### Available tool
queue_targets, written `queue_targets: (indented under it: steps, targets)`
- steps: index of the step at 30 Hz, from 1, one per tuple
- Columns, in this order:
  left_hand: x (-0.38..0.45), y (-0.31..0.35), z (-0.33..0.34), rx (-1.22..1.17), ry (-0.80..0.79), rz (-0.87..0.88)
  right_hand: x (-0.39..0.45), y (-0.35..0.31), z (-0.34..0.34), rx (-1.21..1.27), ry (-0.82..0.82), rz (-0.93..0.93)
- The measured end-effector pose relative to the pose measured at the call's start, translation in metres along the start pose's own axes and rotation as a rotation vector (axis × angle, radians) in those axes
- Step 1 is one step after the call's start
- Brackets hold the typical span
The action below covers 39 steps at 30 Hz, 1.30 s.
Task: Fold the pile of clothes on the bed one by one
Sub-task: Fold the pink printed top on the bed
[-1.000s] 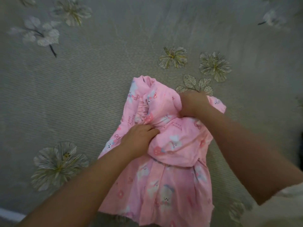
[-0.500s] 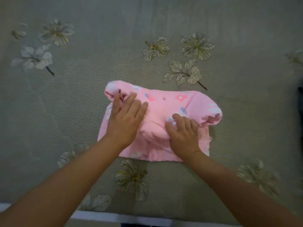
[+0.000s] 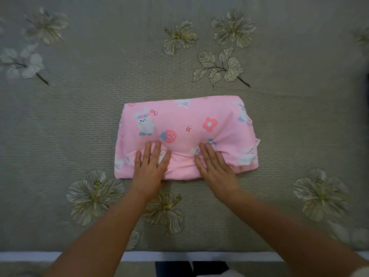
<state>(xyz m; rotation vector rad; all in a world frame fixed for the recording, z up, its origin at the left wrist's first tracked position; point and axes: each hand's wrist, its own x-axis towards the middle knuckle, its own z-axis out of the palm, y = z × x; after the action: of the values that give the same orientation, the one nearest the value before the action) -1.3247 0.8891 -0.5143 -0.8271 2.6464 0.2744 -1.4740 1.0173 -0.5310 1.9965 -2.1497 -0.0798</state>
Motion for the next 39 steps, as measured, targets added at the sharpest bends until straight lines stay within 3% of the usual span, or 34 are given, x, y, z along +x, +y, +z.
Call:
queue_targets:
  steps: [7,10,17,20,25,32,39]
  targets:
    - [0.018,-0.015,0.015,-0.102,-0.024,0.023,0.026,0.018,0.010,-0.107,-0.069,-0.151]
    - [0.024,-0.022,0.018,-0.166,-0.018,0.045,0.031,0.025,0.019,-0.127,-0.028,-0.195]
    - [0.030,-0.019,0.014,-0.064,0.129,0.141,0.038,0.030,0.036,0.081,0.220,-0.066]
    - [0.034,-0.016,0.005,-0.022,0.072,0.022,0.048,0.030,0.024,0.115,0.255,-0.023]
    - [0.036,-0.003,-0.013,0.005,0.312,0.047,0.054,0.041,-0.010,0.319,0.270,0.099]
    - [0.061,0.062,-0.065,-0.156,0.459,0.502,-0.024,0.094,-0.073,0.401,0.131,0.394]
    - [0.091,0.229,-0.169,-0.163,0.699,0.903,-0.136,0.202,-0.163,0.117,0.327,0.590]
